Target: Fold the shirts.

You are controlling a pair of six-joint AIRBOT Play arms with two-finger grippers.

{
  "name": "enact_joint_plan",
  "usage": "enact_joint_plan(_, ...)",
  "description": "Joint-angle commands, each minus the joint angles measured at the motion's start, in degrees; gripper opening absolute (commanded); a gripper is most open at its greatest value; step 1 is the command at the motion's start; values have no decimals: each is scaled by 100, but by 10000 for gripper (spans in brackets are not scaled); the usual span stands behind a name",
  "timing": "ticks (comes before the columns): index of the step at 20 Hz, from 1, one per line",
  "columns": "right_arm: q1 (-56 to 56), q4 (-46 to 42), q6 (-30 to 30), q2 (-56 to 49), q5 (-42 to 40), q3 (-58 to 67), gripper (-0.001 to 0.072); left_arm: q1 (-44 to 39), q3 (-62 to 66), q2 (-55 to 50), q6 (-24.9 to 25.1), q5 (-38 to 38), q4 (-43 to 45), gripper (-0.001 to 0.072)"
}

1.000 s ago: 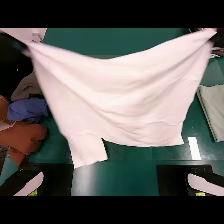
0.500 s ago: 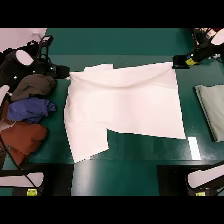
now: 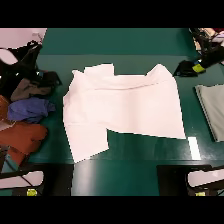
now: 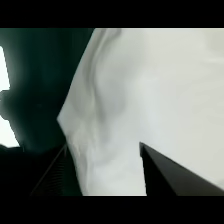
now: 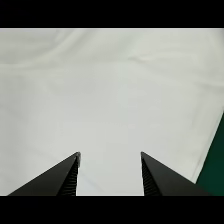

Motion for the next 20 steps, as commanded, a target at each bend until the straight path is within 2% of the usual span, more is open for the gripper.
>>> enact_joint_plan(1,-459,892,-181,866,129,-1270,448,203,-1456,933,-111,-203,-33,541)
enact_joint_plan(5,-791,879,-234,1749,-173,-2378,448,203,-3222,1906,-216,111,-146,541)
enact_joint_plan(8,-990,887,-234,2225,-385,-2949,448,203,-3930,2039,-203,358,-466,541)
enact_joint_plan(13,-1119,872,-234,2684,-411,-3504,448,138,-4380,2039,-31,975,-828,540)
enact_joint_plan(17,-1117,870,-232,2780,-411,-3580,448,-551,-4389,2039,-24,1523,-824,540)
enact_joint_plan(18,-1121,833,-234,2780,-378,-3580,448,-645,-4389,2039,-39,1580,-787,509)
enact_joint_plan(20,-1202,824,-234,2780,-245,-3580,448,-629,-4360,2039,-103,1530,-763,56)
